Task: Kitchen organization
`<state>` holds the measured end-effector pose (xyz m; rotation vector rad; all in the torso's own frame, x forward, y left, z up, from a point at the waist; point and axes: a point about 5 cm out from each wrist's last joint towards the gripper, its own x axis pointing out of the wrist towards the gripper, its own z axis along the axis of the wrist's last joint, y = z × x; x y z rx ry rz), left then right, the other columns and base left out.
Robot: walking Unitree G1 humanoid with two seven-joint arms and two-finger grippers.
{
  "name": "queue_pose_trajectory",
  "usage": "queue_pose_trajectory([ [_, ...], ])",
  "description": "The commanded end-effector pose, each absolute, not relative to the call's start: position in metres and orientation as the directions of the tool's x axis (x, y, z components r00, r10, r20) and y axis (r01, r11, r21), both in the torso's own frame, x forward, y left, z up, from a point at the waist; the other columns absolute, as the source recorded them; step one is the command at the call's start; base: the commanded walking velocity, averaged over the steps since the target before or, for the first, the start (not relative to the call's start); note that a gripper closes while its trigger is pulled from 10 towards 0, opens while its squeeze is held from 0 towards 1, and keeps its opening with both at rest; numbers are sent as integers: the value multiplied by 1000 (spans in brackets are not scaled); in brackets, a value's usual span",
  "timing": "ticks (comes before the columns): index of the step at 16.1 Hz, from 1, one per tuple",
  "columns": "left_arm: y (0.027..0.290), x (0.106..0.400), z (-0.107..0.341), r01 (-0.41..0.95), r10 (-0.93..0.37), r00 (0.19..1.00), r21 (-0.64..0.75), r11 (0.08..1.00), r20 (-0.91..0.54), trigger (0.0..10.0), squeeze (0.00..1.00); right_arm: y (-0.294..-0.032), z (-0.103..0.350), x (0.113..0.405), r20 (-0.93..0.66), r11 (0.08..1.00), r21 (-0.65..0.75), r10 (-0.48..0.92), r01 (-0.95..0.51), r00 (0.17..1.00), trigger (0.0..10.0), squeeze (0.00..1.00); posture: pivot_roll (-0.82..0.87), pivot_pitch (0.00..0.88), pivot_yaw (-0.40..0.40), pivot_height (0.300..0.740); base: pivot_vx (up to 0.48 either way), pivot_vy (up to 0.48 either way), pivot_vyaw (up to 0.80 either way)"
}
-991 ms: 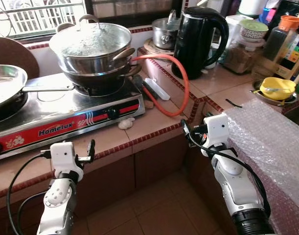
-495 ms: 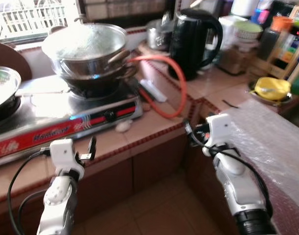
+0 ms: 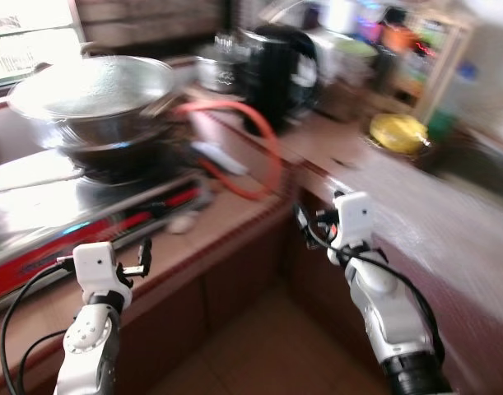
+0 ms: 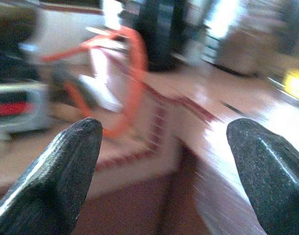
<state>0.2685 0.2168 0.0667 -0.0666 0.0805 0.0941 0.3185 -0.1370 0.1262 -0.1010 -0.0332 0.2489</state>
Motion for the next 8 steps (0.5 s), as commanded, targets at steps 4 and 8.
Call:
queue_pose_trajectory([
  [4,208,273,70,-67,63,995,-63,996,-71,10000,0,-144,129,320,24,969,-108,226,-222,974,10000,0,-176,0,26,740,0,0,-788],
  [8,206,276,70,-64,60,996,-65,996,-68,10000,0,-144,131,321,28,969,-110,226,-221,974,10000,0,-180,0,26,740,0,0,-788],
])
